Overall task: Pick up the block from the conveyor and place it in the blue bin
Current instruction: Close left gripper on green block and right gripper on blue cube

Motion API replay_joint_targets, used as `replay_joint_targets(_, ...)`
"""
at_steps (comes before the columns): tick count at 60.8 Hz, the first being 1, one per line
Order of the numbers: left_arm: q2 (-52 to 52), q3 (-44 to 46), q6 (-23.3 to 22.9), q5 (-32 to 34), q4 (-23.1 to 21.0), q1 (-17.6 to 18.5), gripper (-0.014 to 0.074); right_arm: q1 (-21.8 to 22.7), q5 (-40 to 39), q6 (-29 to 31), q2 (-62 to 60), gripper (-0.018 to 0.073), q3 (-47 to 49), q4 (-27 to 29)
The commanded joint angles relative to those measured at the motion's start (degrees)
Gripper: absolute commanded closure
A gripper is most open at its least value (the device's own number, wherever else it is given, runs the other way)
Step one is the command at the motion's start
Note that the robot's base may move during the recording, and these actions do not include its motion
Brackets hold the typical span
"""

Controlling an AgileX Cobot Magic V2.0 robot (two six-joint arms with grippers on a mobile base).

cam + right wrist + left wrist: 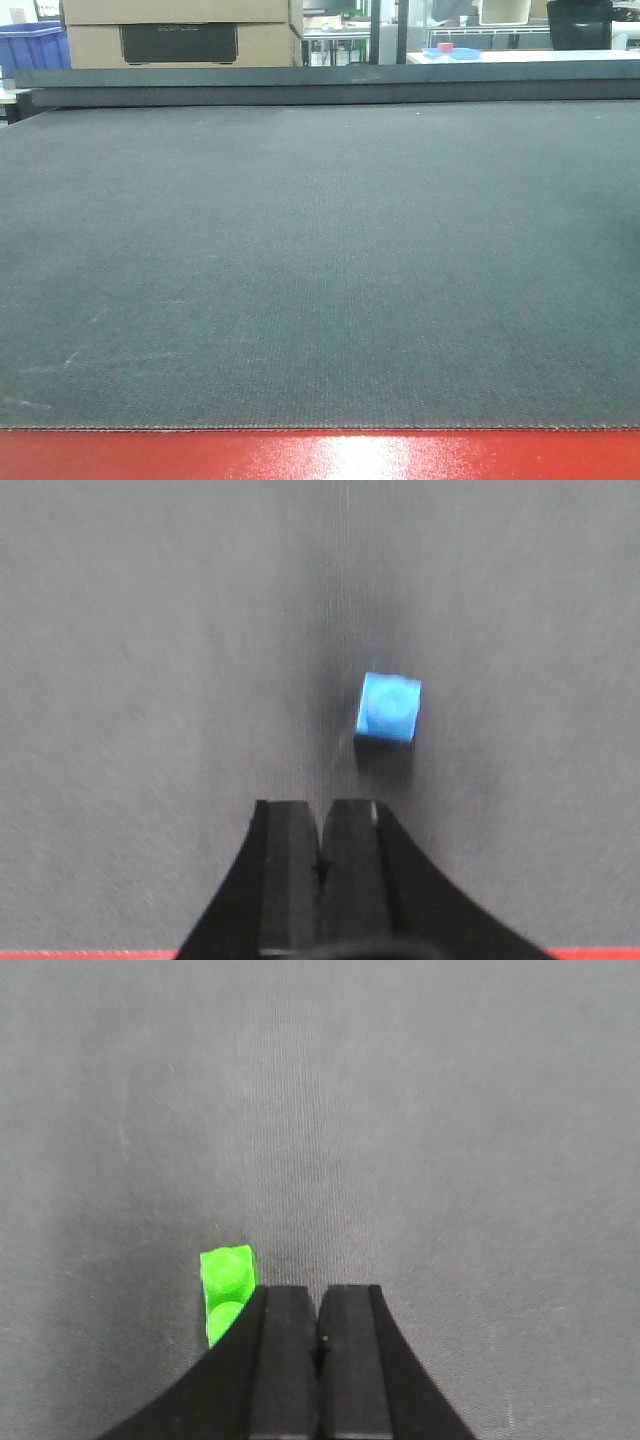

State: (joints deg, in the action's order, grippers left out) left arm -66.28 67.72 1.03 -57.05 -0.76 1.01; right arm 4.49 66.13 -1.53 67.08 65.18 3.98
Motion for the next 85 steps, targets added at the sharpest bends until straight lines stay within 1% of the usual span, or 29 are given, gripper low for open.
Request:
replay_joint_targets(1,-2.6,0.4,-2.0,0.8,-0.6,-0.3,0.0707,0.4,1.6,-1.5,5.1,0.0721,1.9,-0.7)
replay_joint_targets(5,-4.4,0.4,-3.0,0.8,-0.6,-0.3,0.0707,0.4,1.4,-3.3,9.0,0.0721,2.8,-0.7)
replay_joint_targets(11,-6.2,0.4,-3.0,0.8,-0.6,-0.3,0.0707,0.4,1.0,-5.2,14.0,0.0721,4.4,-0.7)
replay_joint_targets(15,-6.8,0.4,-3.0,0.8,-0.6,-0.3,0.0707,0.5,0.2,-5.7,16.3,0.0693,4.8,-0.7)
replay_joint_targets(19,-6.9,0.4,-3.0,0.8,-0.6,-0.3,0.0707,0.6,-0.7,-6.1,18.1,0.0609,4.8,-0.7)
replay_joint_targets(22,-7.0,0.4,-3.0,0.9,-0.6,-0.3,0.0707,0.9,-0.8,-6.1,19.5,0.0525,4.8,-0.7)
replay_joint_targets(24,-7.0,0.4,-3.0,0.9,-0.6,-0.3,0.0707,1.1,-0.3,-6.1,20.4,0.0444,4.8,-0.5)
replay_joint_targets(25,-7.0,0.4,-3.0,0.9,-0.6,-0.3,0.0707,1.4,0.0,-6.1,20.9,0.0379,4.8,-0.4)
replay_joint_targets(30,-7.0,0.4,-3.0,0.9,-0.6,-0.3,0.0707,2.3,0.4,-6.1,22.1,0.0218,4.8,-0.3)
replay_joint_targets(34,-7.0,0.4,-3.0,0.9,-0.6,-0.3,0.0707,3.5,0.1,-6.2,22.3,0.0162,4.8,-0.3)
replay_joint_targets(48,-7.0,0.4,-3.0,0.9,-0.6,-0.3,0.0707,6.9,-4.6,-6.4,22.6,0.0202,2.7,-0.2)
replay_joint_targets(51,-7.0,0.4,-3.0,1.0,-0.6,-0.3,0.0707,7.0,-5.3,-6.3,22.7,0.0207,2.4,0.0)
replay_joint_targets(54,-7.0,0.4,-3.0,1.2,-0.6,-0.3,0.0707,7.0,-5.6,-4.9,23.4,0.0209,2.0,0.0)
replay_joint_targets(64,-7.0,0.4,-3.0,1.3,-0.6,-0.3,0.0707,6.8,-5.3,-4.7,27.1,0.0209,2.0,0.0)
replay_joint_targets(77,-7.0,0.4,-3.0,1.3,-0.6,-0.3,0.0707,6.7,-6.6,-0.9,32.1,0.0209,2.0,-0.2)
replay_joint_targets(85,-7.0,0.4,-3.0,1.3,-0.6,-0.3,0.0707,6.7,-8.6,-0.1,32.6,0.0209,2.0,-0.2)
